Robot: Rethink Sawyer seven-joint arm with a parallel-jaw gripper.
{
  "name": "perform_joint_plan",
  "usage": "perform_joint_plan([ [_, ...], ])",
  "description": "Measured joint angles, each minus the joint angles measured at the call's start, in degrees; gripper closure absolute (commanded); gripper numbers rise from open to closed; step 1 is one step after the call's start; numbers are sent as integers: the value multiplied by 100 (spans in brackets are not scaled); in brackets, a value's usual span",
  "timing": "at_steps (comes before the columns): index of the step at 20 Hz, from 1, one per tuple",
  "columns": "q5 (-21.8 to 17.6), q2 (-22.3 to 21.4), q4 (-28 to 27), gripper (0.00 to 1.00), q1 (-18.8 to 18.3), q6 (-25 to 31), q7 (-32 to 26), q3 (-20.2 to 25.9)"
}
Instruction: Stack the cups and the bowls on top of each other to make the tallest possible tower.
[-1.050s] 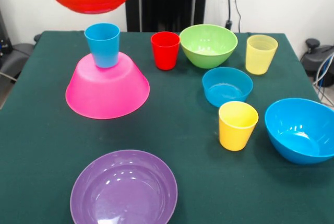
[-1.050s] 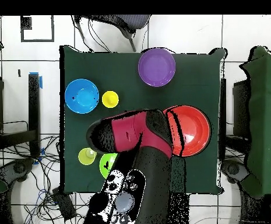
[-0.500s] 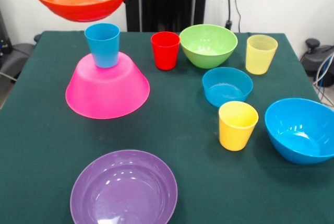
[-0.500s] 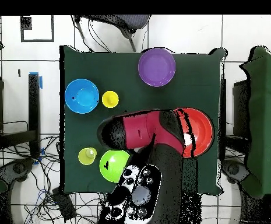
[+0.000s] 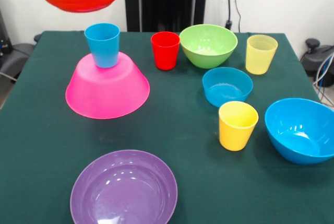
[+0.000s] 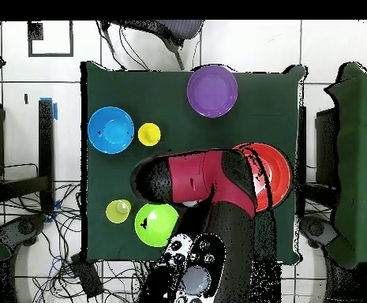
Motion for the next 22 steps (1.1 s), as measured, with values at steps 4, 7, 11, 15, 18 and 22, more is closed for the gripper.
perform_joint_plan([
  [4,42,-24,0,100,41,0,0,1],
  [7,127,-2,1,100,49,0,0,0],
  [11,246,12,15,100,48,-10,0,1],
  [15,358,41,44,100,47,-86,1,0],
  [18,405,132,53,100,48,-244,1,-6],
  [22,405,350,59,100,52,-452,1,-30],
])
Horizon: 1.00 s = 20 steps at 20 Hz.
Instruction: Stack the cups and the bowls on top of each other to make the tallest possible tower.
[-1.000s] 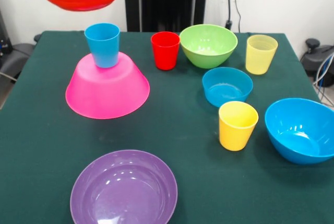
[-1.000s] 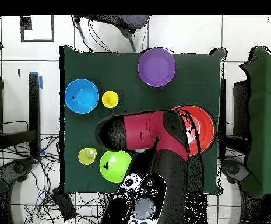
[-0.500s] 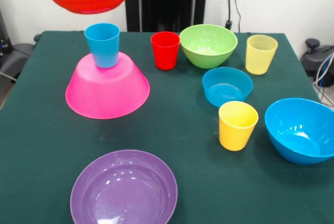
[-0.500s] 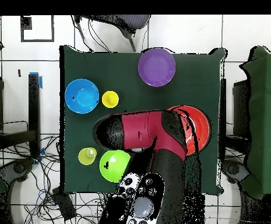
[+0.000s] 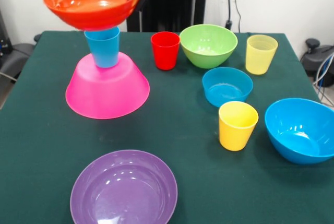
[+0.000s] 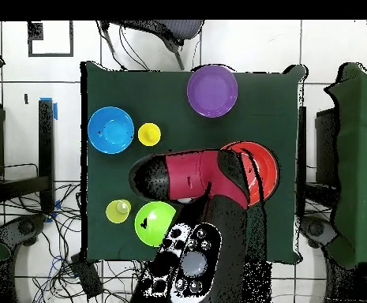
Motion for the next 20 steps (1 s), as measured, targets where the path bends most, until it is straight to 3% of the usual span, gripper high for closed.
perform_joint_plan([
  [12,11,510,55,100,71,-322,39,-78],
  [20,26,588,60,100,383,-322,72,-245],
])
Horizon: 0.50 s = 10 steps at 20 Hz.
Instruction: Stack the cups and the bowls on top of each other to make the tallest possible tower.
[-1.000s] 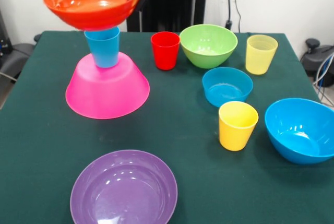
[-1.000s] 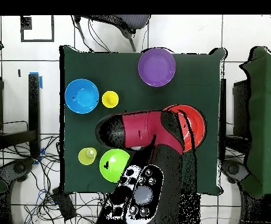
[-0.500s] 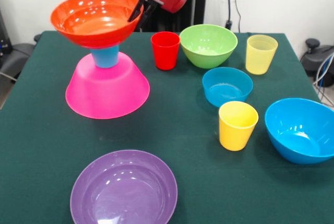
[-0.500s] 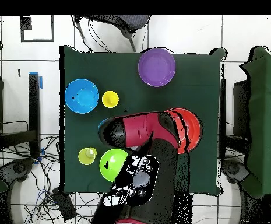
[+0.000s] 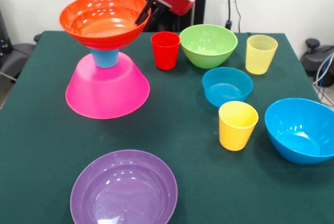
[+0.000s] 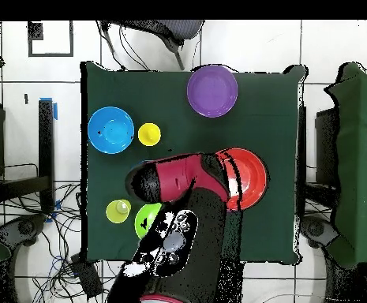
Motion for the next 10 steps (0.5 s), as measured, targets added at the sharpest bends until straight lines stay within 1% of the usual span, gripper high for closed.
perform_joint_plan([
  [2,0,-36,1,100,135,31,0,-101],
  [4,0,-49,1,100,172,46,0,-128],
  [6,0,-112,2,100,286,113,0,-215],
  [10,0,-186,1,100,375,164,0,-305],
])
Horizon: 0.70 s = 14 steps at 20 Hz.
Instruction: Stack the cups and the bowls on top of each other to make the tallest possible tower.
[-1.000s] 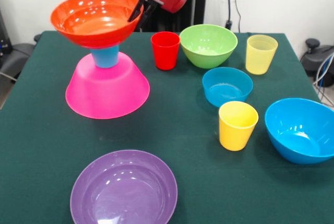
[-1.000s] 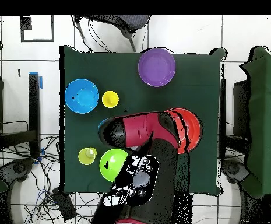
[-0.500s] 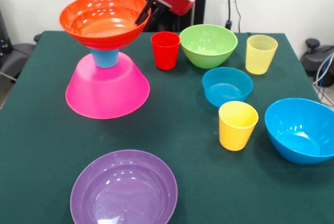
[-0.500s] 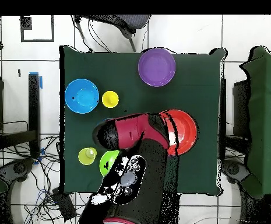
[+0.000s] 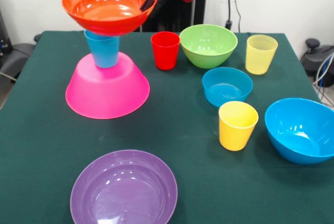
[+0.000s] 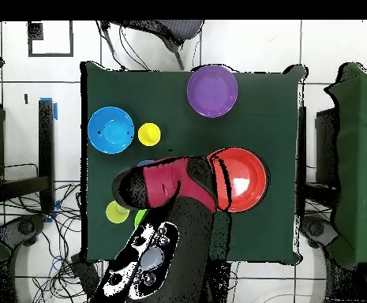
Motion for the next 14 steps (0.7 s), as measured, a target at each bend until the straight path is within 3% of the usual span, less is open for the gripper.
perform_joint_plan([
  [14,0,-29,10,100,101,17,0,-308],
])
